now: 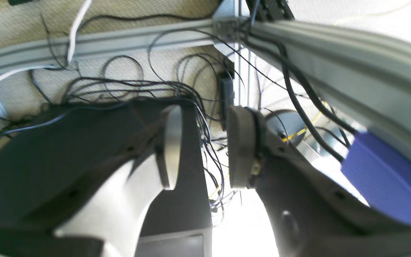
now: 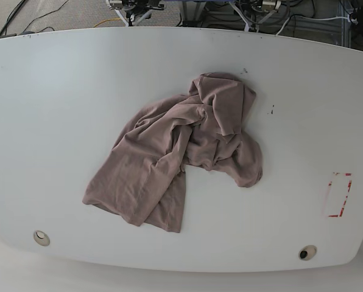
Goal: Layout the t-shirt on the table in an organized manner, then fold the t-shirt properly
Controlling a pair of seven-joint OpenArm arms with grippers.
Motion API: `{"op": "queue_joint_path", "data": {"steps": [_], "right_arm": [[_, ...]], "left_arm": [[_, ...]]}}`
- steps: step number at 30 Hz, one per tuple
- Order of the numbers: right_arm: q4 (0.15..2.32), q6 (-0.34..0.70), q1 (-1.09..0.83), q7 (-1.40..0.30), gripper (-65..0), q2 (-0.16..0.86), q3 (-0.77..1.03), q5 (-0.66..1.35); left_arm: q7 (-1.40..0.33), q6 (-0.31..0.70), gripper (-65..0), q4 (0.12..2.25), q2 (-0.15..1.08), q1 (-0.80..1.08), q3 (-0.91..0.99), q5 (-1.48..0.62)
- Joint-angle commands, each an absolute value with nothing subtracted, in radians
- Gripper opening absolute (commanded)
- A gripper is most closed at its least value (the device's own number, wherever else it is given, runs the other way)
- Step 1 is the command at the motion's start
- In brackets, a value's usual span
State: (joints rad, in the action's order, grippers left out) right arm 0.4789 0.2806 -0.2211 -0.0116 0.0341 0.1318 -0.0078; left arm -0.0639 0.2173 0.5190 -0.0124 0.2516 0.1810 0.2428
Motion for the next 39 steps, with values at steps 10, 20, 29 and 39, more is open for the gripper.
{"op": "queue_joint_path", "data": {"steps": [10,20,29,39], "right_arm": [[0.688,0.292,-0.394,-0.011,-62.7,0.061,0.133,0.001],[0.856,0.296,-0.512,-0.015,-63.0,0.076,0.129,0.009],[0.913,0.294,-0.571,-0.015,-63.0,0.076,0.129,0.016],[0.985,0.292,-0.627,-0.013,-63.4,0.075,0.128,0.016]], "left_arm": [[-0.061,0.215,-53.0,0.72,-0.001,0.396,0.173,0.232],[0.008,0.221,-54.3,0.921,0.011,0.532,0.166,0.23],[0.018,0.22,-53.7,0.961,0.014,0.579,0.162,0.233],[-0.001,0.217,-52.5,0.999,0.014,0.616,0.16,0.229]]}}
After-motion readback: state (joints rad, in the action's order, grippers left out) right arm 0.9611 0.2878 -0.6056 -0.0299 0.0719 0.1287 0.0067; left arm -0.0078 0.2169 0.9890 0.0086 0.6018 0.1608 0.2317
